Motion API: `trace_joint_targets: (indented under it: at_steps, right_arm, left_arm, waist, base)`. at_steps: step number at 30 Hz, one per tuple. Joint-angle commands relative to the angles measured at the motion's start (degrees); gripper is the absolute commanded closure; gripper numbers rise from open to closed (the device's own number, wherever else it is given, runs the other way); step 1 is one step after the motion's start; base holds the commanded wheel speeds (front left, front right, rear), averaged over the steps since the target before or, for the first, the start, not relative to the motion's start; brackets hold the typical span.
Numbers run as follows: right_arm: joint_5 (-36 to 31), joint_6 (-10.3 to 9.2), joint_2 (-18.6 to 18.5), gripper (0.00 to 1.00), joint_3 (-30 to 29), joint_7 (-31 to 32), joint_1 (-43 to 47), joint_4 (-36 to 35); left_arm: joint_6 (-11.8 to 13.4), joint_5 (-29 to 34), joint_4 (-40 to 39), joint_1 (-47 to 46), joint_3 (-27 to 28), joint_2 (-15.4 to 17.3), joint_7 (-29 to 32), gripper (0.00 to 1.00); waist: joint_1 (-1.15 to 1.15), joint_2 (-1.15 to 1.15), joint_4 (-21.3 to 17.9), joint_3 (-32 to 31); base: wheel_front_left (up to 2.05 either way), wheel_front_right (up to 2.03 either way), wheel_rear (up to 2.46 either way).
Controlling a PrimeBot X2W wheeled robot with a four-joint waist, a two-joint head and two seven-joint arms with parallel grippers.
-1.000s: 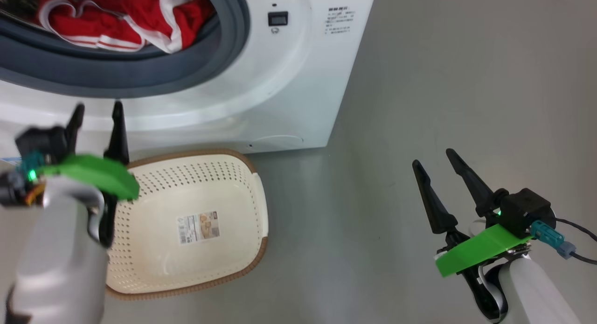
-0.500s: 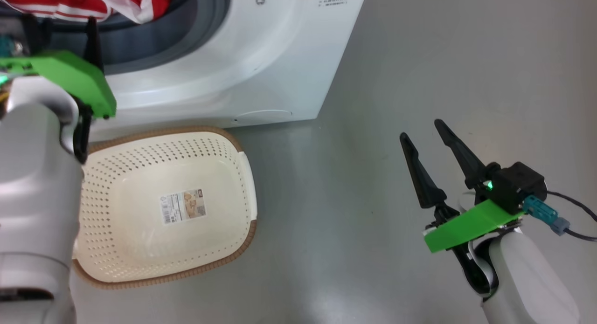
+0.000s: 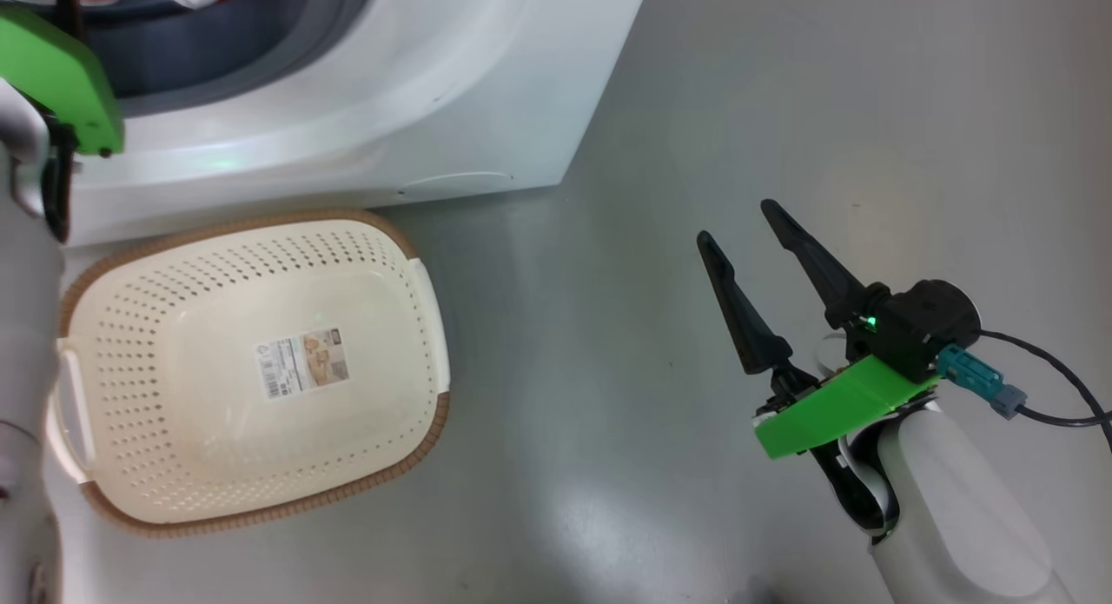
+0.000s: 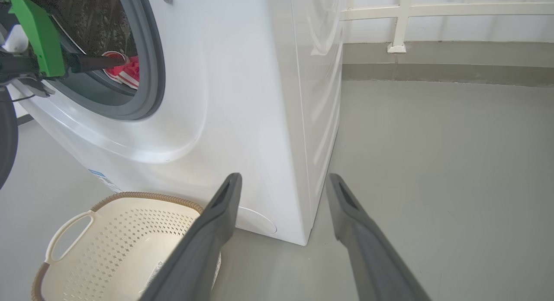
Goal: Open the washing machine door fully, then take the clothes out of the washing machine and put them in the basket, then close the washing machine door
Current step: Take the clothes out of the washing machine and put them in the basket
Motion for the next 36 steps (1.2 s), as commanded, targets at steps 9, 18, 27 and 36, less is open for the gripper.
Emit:
trace_joint_targets:
  at_steps: [9,18,27,36]
  right_arm:
    - [0.43,0.09,0.74,0.00,2.76,-0.68,-1.38,-1.63]
    - [0.41,0.09,0.84,0.00,3.37,-0.68,-2.06,-1.87]
    - [0.26,0.09,0.62,0.00,3.13,-0.68,-1.97,-1.83]
    - [0.00,0.09,0.01,0.00,2.52,-0.68,-1.23,-1.42]
  left_arm:
    - [0.88,0.91,0.87,-3.69,-1.01,5.45,0.54,0.00]
    - [1.27,0.41,1.47,-4.24,-1.59,6.44,0.12,0.47]
    - [0.34,-0.57,1.72,-3.97,-2.07,5.91,-1.72,1.00]
    - [-0.63,-2.21,1.83,-1.62,-2.04,3.33,-5.47,1.00]
  waist:
    - [0.00,0.00,-1.94,3.49]
    - [0.00,0.00,-2.34,4.18]
    - [0.00,0.00,-1.89,3.72]
    - [0.00,0.00,-0.26,1.60]
  base:
    - [0.00,0.00,0.00]
    - [0.00,0.00,0.00]
    - [0.00,0.00,0.00]
    - [0.00,0.00,0.00]
